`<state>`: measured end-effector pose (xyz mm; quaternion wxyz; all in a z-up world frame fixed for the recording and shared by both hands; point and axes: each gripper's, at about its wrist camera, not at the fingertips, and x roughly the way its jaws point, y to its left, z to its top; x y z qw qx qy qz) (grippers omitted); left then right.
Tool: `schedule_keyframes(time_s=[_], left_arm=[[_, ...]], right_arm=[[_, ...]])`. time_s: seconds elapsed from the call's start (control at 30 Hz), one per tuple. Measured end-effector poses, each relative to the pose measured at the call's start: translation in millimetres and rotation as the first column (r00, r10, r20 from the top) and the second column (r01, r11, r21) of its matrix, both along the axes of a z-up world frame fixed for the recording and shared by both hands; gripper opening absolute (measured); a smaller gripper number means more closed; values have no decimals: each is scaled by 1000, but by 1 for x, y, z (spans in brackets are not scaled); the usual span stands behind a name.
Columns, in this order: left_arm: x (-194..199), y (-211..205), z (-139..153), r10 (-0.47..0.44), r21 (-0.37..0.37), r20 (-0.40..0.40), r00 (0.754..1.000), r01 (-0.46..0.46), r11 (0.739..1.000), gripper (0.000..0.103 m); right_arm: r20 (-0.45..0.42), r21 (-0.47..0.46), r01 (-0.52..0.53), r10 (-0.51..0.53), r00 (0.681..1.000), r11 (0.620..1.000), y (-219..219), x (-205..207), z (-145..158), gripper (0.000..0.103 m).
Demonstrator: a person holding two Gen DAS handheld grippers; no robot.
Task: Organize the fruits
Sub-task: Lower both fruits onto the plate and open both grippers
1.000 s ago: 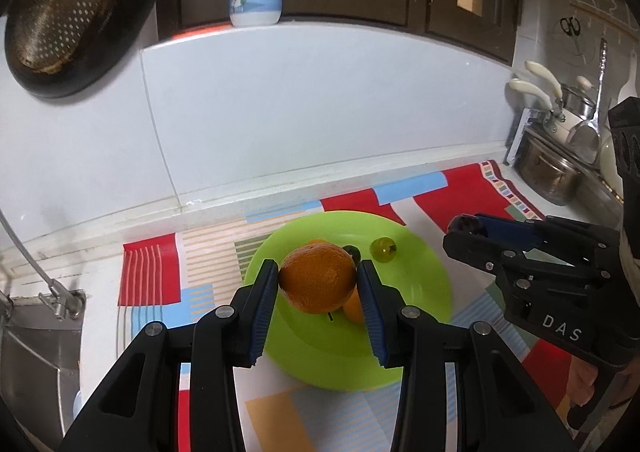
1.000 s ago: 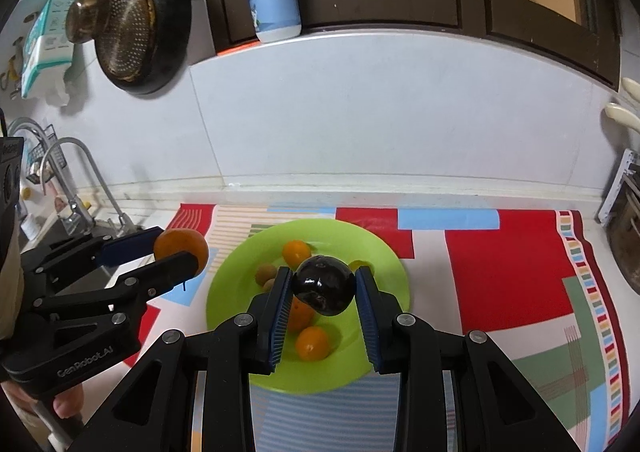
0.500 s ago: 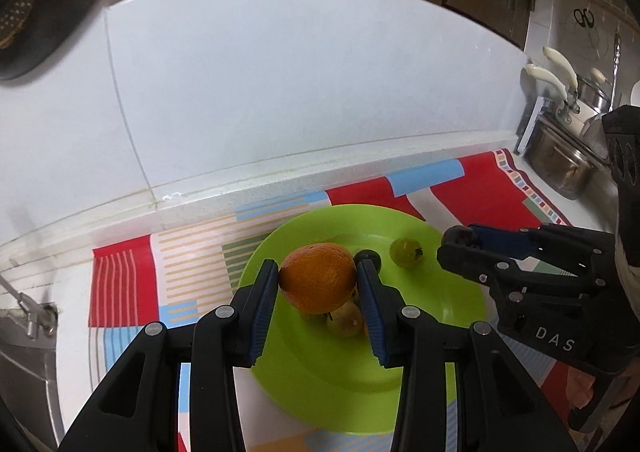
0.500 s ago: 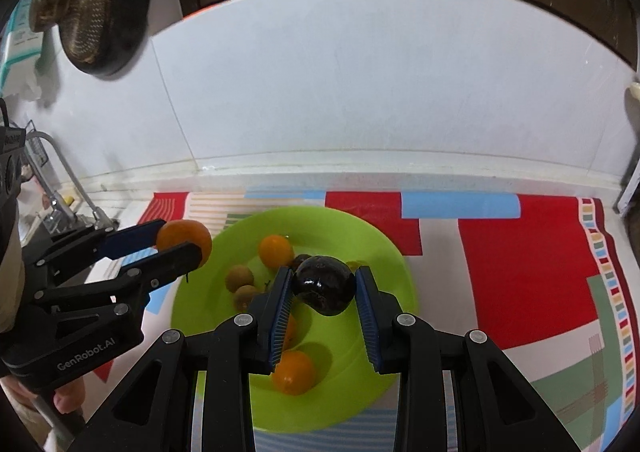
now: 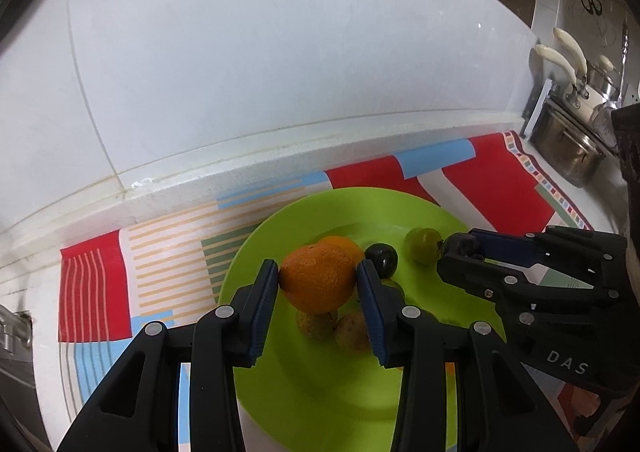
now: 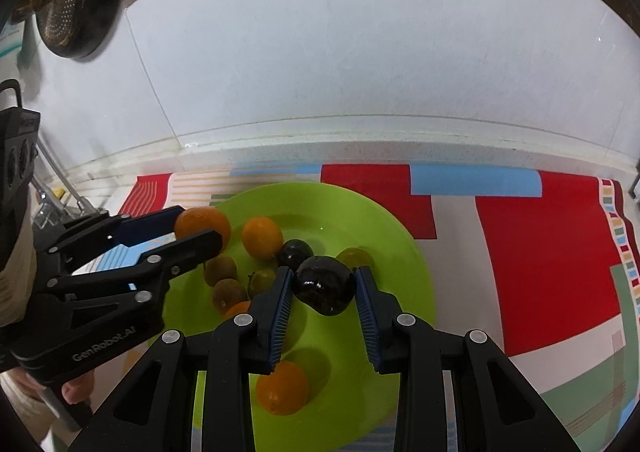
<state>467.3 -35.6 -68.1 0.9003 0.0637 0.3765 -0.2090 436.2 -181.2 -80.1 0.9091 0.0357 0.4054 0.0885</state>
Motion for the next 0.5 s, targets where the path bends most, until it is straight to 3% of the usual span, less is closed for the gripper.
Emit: schedule_keyframes(time_s=[0.5], left_arm=[[-33, 5, 22, 9, -1, 51, 999, -8, 1000, 51]], right_arm=[[45, 0, 17, -17, 999, 1000, -5, -22, 13, 40]])
